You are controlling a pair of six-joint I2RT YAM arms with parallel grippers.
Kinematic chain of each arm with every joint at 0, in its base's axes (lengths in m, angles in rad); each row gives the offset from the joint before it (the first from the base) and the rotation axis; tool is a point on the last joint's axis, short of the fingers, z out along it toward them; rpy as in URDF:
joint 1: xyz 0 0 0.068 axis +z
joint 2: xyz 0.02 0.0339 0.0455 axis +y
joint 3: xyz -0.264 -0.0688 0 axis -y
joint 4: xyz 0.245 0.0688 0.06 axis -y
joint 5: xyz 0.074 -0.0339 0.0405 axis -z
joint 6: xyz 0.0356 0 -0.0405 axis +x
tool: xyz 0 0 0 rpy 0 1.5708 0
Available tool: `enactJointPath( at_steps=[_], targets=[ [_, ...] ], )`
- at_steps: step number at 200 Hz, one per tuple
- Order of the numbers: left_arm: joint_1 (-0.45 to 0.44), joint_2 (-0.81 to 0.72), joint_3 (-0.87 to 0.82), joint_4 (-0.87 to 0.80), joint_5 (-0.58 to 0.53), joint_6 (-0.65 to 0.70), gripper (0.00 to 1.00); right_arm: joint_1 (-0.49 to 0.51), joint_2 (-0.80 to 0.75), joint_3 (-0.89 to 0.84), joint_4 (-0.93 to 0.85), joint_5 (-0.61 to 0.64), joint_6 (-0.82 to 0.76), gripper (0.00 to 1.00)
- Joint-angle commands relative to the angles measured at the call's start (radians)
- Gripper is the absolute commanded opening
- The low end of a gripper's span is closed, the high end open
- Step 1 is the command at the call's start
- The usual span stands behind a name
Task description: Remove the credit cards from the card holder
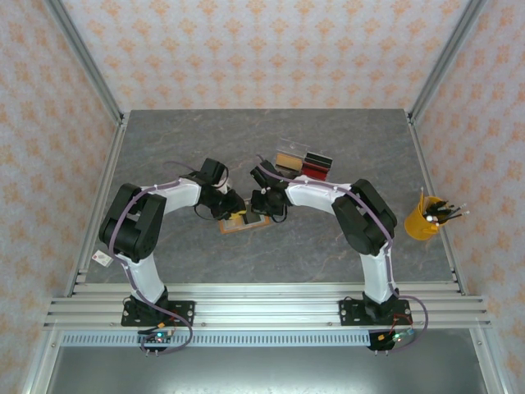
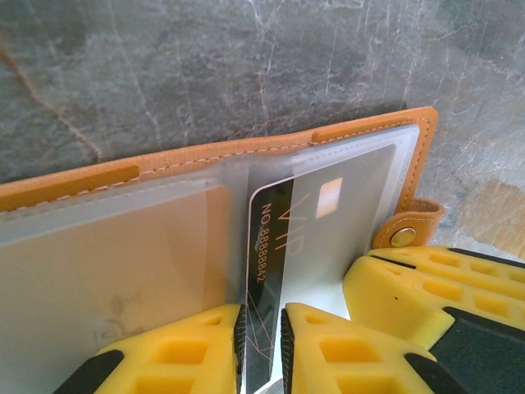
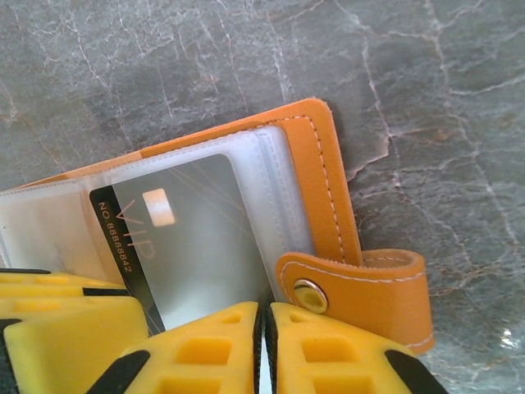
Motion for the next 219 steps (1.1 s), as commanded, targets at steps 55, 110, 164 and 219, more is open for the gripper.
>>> enactJointPath(
  at_steps=[55, 110, 164, 219],
  targets=[
    [-0.008, -0.006, -0.01, 0.019, -0.023, 0.027, 0.23, -0.002, 0.03, -0.059, -0.014, 0.003, 0.028, 0.14],
    [-0.008, -0.029, -0.021, 0.071, 0.023, 0.068, 0.19, -0.002, 0.031, -0.059, -0.02, -0.004, 0.022, 0.13],
    [-0.007, -0.052, -0.066, 0.178, 0.078, 0.101, 0.18, -0.002, 0.037, -0.062, -0.023, -0.009, 0.021, 0.13],
    [-0.005, -0.053, -0.093, 0.255, 0.081, 0.082, 0.17, -0.003, 0.043, -0.063, -0.023, -0.018, 0.019, 0.13]
  ],
)
